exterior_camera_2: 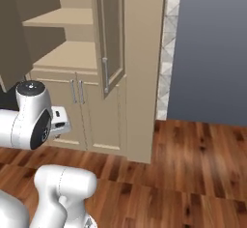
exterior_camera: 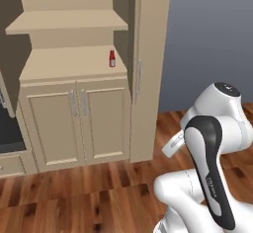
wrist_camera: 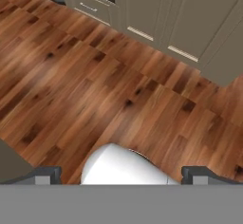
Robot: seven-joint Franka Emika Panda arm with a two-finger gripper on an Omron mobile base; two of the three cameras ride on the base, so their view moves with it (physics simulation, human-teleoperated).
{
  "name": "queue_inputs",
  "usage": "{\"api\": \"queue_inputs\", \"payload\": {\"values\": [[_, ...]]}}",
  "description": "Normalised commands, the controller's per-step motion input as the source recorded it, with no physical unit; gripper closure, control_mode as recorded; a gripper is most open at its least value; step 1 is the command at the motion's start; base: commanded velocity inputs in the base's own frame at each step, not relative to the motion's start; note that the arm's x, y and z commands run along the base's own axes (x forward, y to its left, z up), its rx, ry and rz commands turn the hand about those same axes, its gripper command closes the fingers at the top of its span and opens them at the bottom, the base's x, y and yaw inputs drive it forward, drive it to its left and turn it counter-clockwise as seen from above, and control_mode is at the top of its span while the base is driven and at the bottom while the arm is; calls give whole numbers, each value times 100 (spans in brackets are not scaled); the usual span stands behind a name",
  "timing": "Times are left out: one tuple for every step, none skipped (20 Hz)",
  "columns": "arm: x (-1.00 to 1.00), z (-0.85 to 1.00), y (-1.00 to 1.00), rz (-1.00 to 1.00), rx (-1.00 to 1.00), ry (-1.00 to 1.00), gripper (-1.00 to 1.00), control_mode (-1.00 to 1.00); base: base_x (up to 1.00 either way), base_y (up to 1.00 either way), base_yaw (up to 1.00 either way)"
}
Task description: Collect the paprika, ketchup, and shaker from the cabinet and place them next to the stove.
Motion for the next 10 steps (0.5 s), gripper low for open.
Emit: {"api": "queue_inputs", "payload": {"values": [[0, 0, 0, 0, 0, 0, -100, 100, 52, 71, -27], [0, 0, 0, 0, 0, 0, -100, 100, 54, 73, -23], [0, 0, 0, 0, 0, 0, -100, 100, 60, 63, -15], [0, 0, 0, 0, 0, 0, -100, 100, 65, 44, -8], [0, 0, 0, 0, 0, 0, -100, 100, 69, 29, 0], [0, 0, 0, 0, 0, 0, -100, 100, 71, 22, 0], [0, 0, 0, 0, 0, 0, -100, 100, 72, 24, 0], [0, 0, 0, 0, 0, 0, -100, 100, 70, 35, 0], [0, 0, 0, 0, 0, 0, -100, 100, 64, 49, 0], [0, 0, 0, 0, 0, 0, -100, 100, 68, 53, 2]]}}
